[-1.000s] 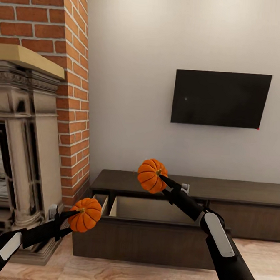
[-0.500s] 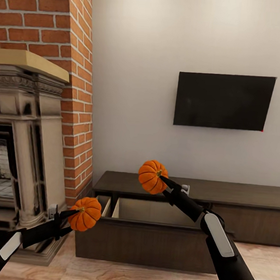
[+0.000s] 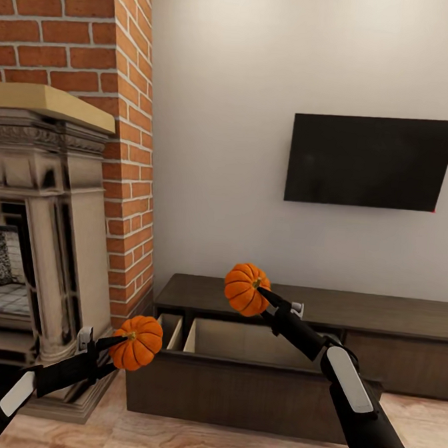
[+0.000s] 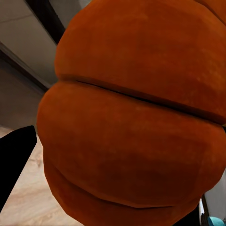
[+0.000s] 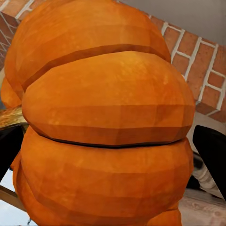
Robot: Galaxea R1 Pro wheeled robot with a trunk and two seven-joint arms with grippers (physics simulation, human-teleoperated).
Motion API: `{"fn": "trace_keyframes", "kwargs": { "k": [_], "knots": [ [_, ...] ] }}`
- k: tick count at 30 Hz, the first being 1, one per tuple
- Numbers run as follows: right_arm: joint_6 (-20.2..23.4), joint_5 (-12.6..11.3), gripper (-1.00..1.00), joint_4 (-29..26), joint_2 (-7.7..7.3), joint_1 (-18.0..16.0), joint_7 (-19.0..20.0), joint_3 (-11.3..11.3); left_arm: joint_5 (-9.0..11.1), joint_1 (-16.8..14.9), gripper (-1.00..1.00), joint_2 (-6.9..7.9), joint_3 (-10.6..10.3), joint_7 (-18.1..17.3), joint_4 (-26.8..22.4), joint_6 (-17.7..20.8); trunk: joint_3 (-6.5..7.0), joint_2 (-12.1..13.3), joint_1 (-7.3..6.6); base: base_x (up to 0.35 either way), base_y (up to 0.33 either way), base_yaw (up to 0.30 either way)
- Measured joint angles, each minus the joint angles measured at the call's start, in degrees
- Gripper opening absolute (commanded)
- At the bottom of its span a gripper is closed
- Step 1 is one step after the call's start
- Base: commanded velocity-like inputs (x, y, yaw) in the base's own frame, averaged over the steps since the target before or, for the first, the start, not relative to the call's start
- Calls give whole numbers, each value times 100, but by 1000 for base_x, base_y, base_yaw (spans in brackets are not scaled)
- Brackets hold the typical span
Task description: Place each of the two pumpkins and all three candles from the living room inside a cabinet in the living room (use any cabinet), then make sure every cabinet is closed, and position the cauldron so it is next to a table in the living room.
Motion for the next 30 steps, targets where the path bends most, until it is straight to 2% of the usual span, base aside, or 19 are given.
{"fn": "trace_keyframes", "kwargs": {
  "k": [5,10,15,30],
  "knots": [
    [-8,5,-100,117,0,0,18,0,-2,0,-100,-3,-8,0,0,-1,43,201,-110,0,0,1],
    [-58,-172,-100,16,-9,0,59,-50,1,0,-100,-5,-18,6,0,1,117,401,-220,0,0,0],
    [-78,-176,-100,4,-9,0,65,-58,1,0,-100,-12,-26,9,0,1,197,601,-330,0,0,-34],
    [-75,-176,-100,4,-2,1,61,-59,-9,-1,-100,-22,-28,10,2,0,362,1203,-659,0,0,-192]
  ]
}}
